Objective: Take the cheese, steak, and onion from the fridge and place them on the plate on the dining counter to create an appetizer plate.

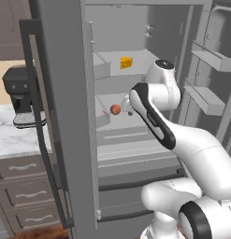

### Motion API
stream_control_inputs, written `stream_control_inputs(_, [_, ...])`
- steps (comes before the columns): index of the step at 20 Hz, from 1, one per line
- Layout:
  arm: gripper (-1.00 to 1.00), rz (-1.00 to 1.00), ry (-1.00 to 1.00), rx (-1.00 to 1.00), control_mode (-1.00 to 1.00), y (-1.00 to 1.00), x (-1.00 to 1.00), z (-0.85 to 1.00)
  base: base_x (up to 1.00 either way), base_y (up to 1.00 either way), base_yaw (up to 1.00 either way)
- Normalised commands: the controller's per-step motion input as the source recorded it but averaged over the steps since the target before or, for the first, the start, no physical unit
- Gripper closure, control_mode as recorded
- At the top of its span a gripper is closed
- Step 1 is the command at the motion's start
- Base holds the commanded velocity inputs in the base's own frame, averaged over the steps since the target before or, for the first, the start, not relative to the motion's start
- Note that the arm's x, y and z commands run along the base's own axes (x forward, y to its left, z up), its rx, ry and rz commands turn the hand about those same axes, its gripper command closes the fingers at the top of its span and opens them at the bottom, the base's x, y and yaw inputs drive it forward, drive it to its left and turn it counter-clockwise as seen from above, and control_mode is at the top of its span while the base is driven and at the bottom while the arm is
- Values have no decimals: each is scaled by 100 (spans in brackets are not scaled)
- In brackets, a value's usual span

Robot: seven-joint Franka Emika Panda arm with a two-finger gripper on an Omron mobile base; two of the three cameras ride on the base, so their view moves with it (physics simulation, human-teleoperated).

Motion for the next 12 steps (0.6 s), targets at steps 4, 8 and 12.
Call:
stream_control_inputs(4, [-100,3,0,0,-100,0,16,-11,0,0,0])
stream_control_inputs(8, [-100,0,-2,0,-100,0,28,-17,0,0,0])
stream_control_inputs(12, [-100,6,-1,0,-100,0,37,-39,0,0,0])
